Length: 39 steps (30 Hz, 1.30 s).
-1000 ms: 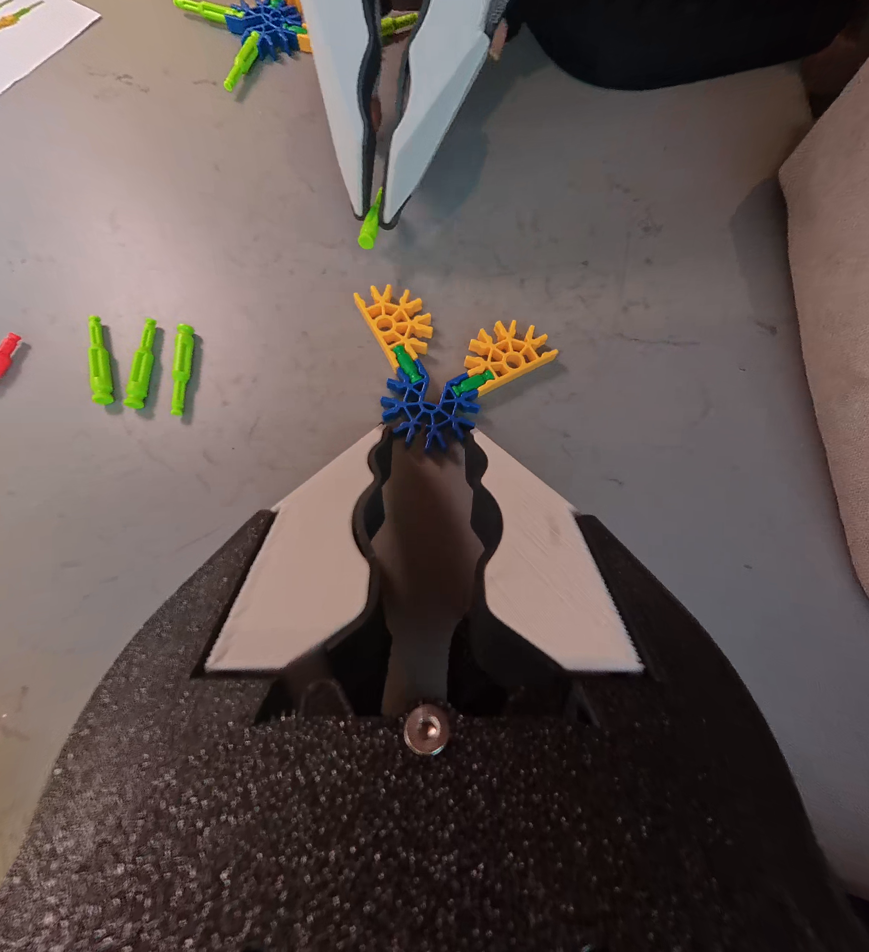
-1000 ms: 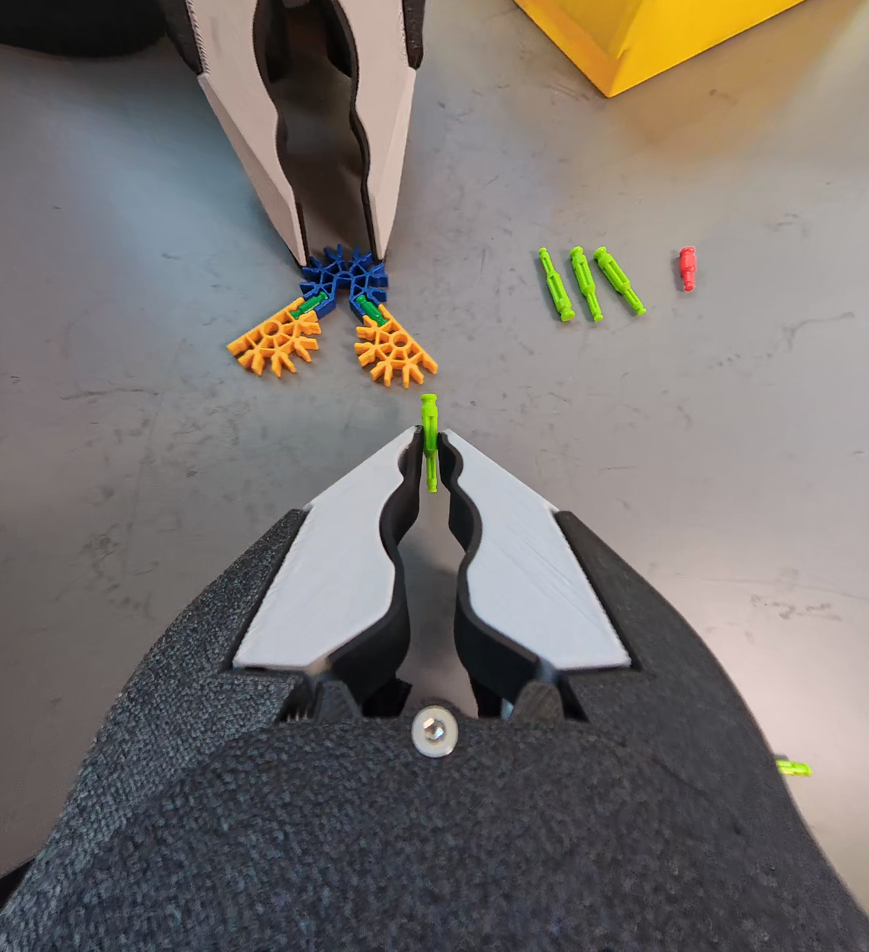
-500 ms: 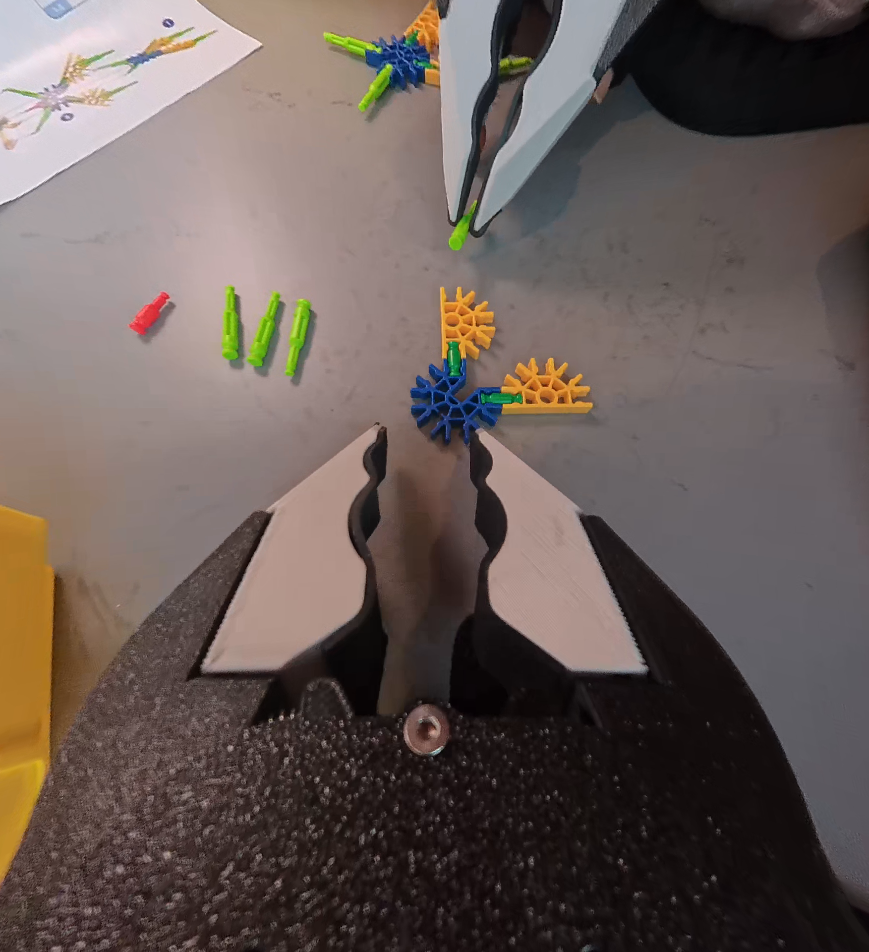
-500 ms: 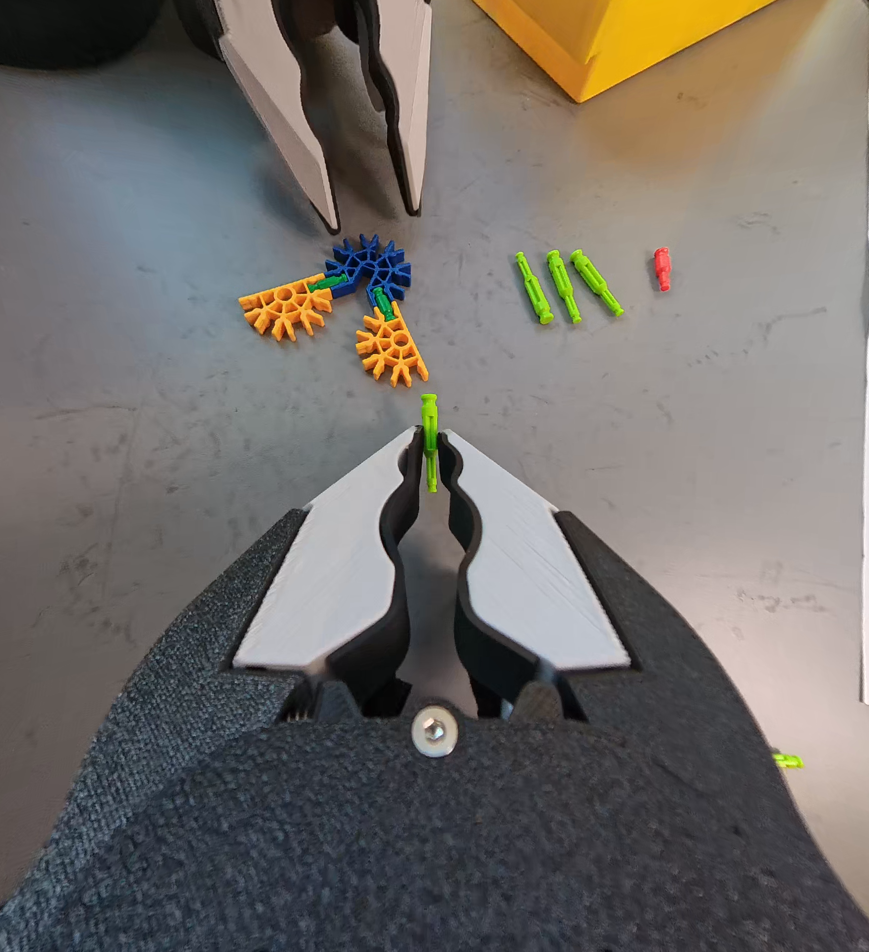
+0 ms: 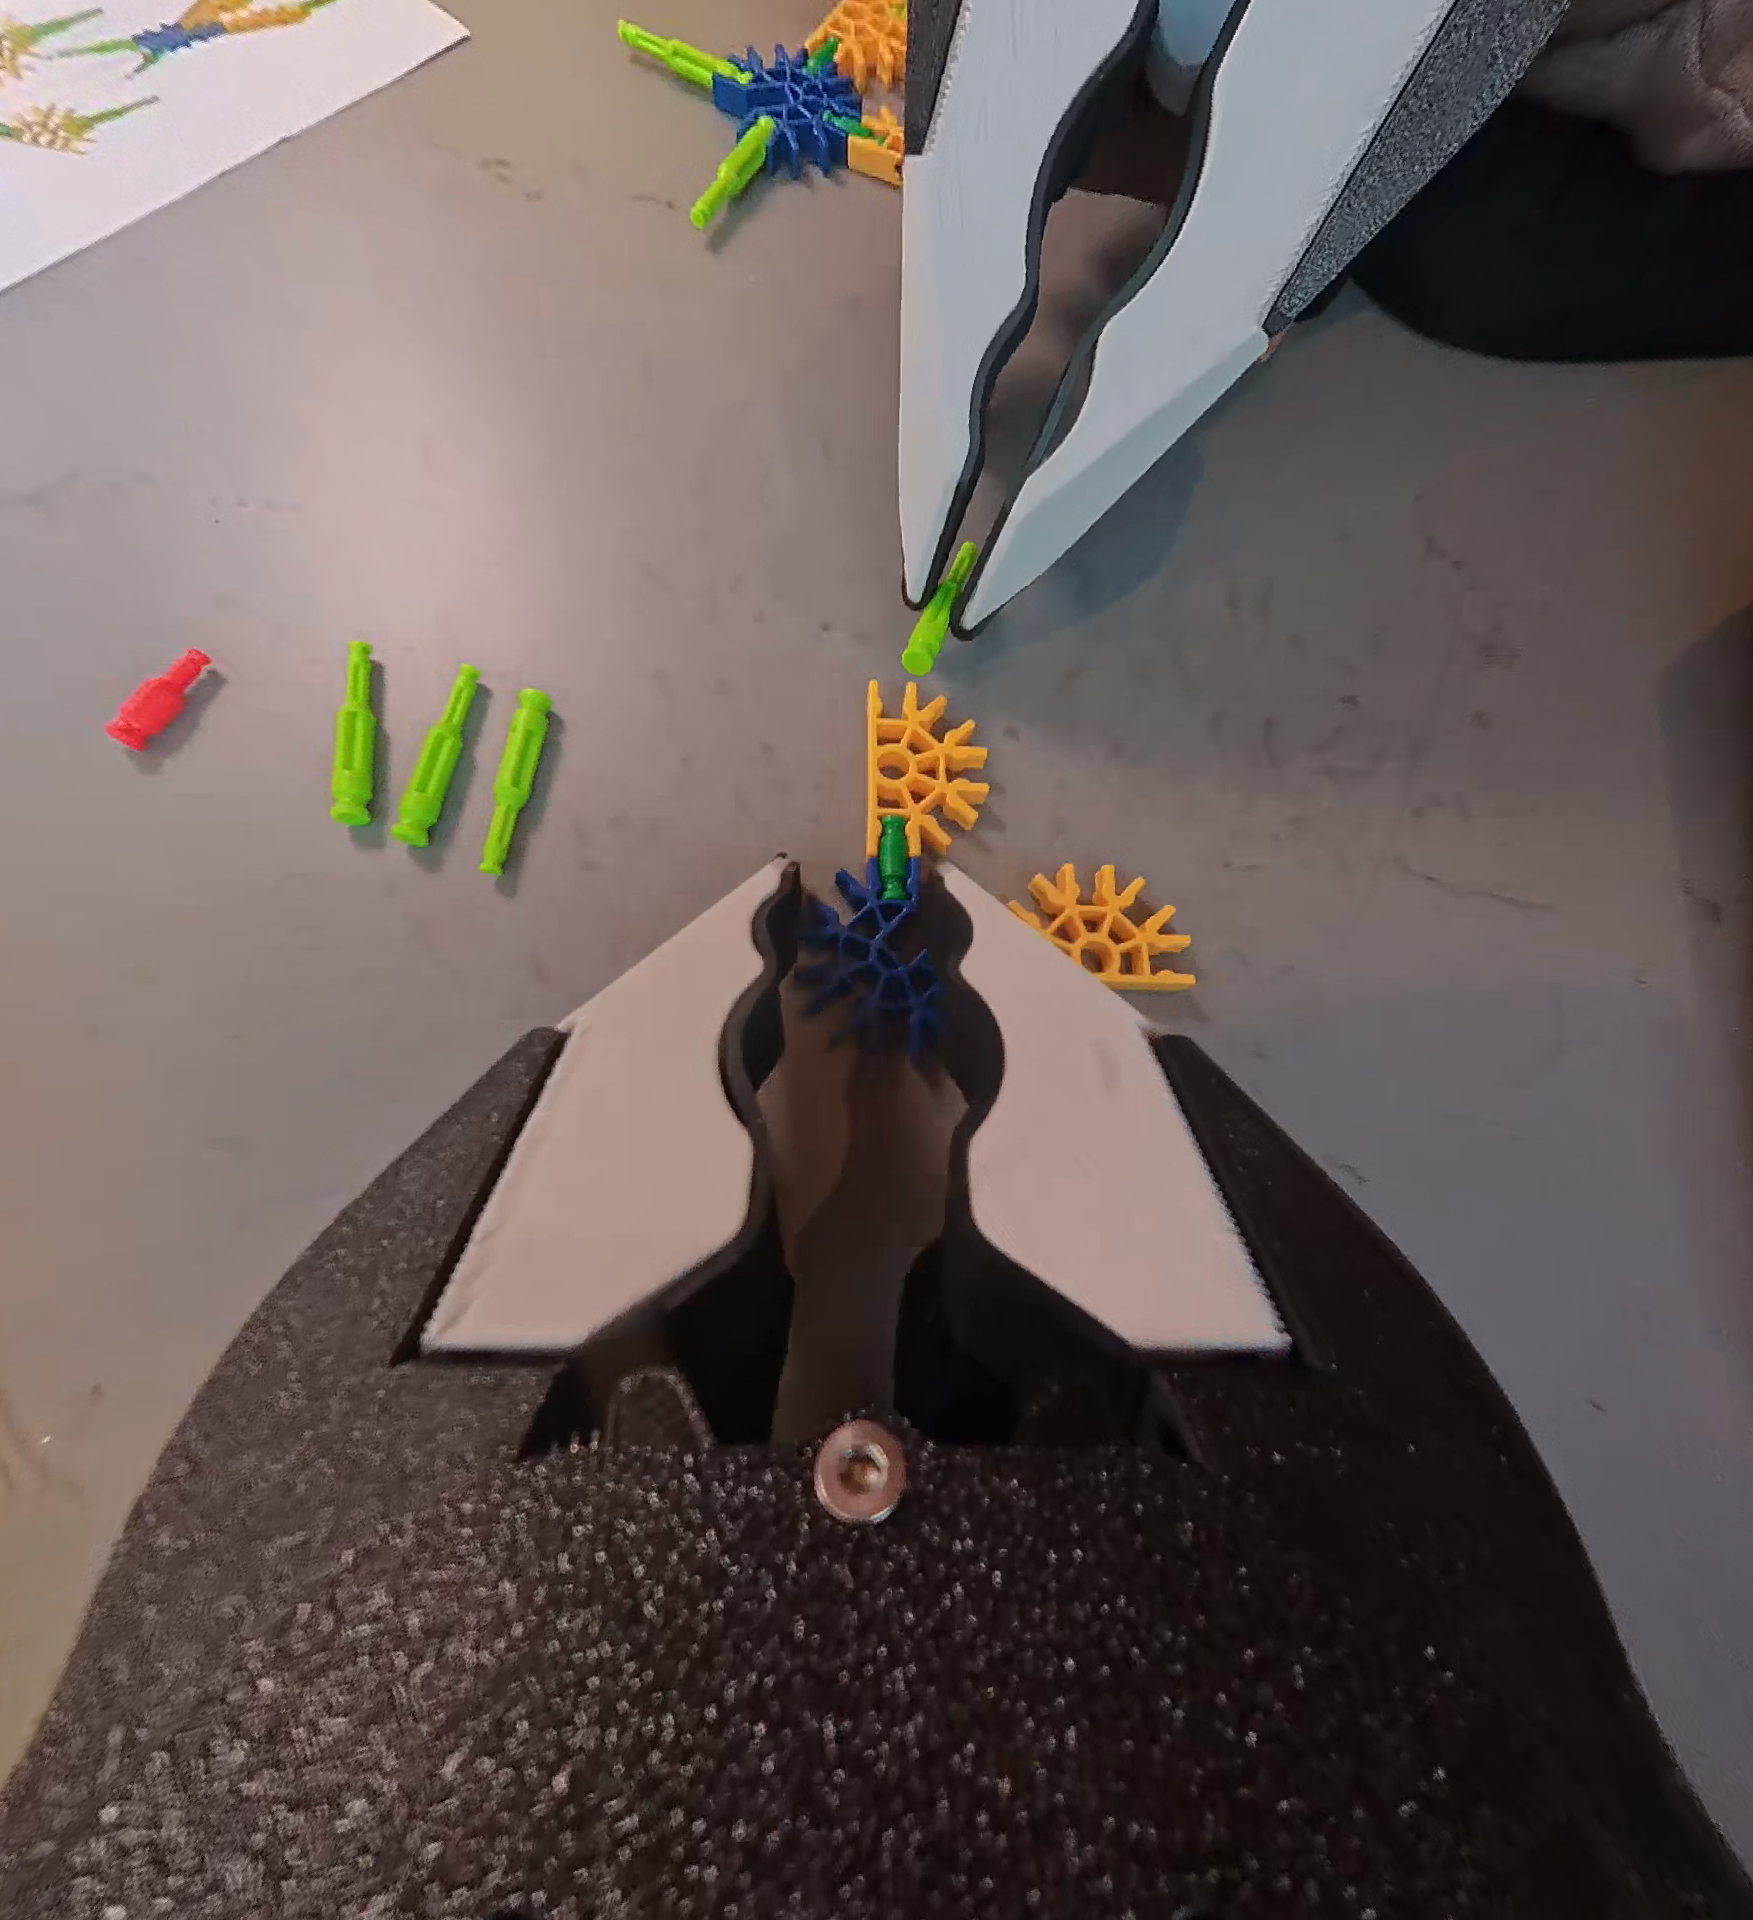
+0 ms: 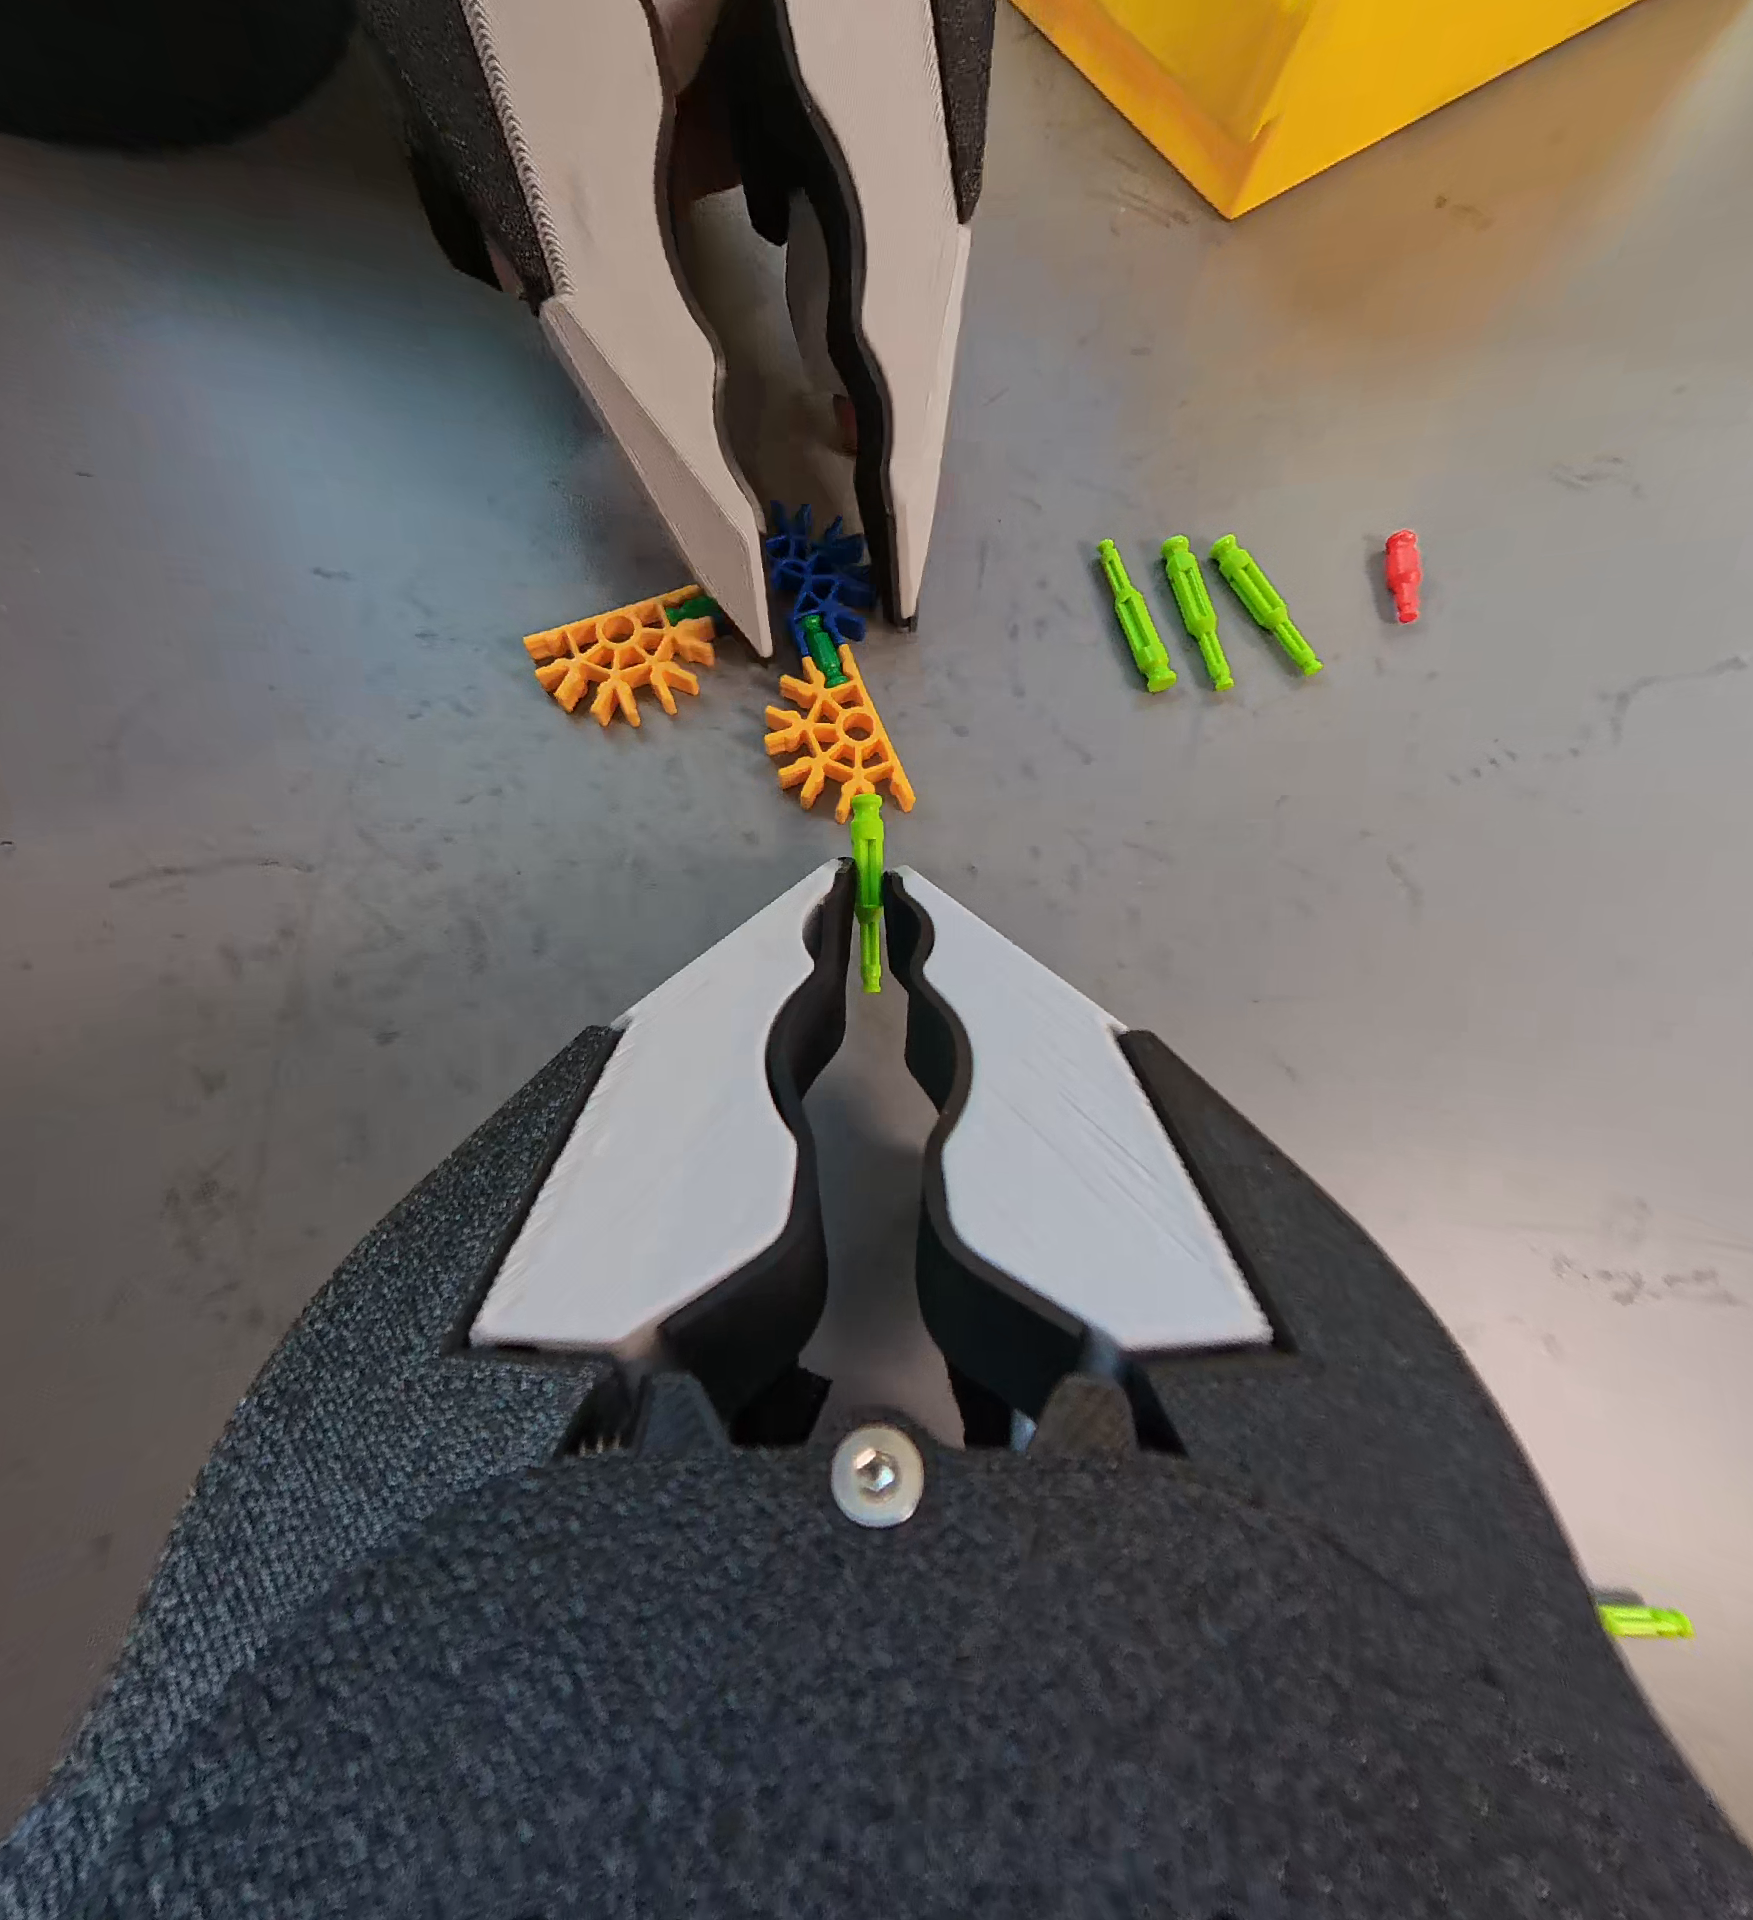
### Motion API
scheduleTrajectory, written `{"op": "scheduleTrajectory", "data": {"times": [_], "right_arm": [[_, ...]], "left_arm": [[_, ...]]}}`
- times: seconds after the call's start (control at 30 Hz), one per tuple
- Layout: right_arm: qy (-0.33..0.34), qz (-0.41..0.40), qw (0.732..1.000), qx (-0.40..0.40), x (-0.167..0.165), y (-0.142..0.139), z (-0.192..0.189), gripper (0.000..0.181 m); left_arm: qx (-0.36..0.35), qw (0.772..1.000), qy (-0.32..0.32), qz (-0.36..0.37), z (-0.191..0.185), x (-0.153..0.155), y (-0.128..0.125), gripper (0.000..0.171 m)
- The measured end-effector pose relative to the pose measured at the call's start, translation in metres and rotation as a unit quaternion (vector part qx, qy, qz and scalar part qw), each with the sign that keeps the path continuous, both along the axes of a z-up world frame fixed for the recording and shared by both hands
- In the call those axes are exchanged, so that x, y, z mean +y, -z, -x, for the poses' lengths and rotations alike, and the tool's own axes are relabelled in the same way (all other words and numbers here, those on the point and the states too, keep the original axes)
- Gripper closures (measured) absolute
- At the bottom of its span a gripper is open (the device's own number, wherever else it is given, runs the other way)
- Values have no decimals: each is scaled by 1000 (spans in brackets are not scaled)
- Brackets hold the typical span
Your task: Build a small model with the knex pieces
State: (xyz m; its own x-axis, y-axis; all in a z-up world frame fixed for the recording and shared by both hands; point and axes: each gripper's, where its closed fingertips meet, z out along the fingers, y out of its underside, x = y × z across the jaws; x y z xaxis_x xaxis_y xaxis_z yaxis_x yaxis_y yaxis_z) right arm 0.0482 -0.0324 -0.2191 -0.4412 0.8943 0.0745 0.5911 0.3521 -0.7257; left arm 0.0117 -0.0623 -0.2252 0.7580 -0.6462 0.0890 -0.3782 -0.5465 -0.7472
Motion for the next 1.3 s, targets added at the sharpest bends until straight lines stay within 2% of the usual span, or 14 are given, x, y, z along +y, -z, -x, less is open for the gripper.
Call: {"op": "scheduleTrajectory", "data": {"times": [0.2, 0.6, 1.03, 1.3], "right_arm": [[-3, -4, 1000, -6, -4, 2, 0, 178], [10, -21, 1000, -17, -8, 0, 0, 178], [11, -25, 999, -24, -8, 4, -1, 178], [16, -17, 1000, -15, -4, 0, -2, 178]], "left_arm": [[31, 999, -14, -8, -2, -4, 2, 150], [30, 996, -79, 6, -3, -3, 3, 150], [28, 997, -74, -1, -3, -4, 3, 150], [31, 999, -37, -10, -6, -9, 3, 150]]}}
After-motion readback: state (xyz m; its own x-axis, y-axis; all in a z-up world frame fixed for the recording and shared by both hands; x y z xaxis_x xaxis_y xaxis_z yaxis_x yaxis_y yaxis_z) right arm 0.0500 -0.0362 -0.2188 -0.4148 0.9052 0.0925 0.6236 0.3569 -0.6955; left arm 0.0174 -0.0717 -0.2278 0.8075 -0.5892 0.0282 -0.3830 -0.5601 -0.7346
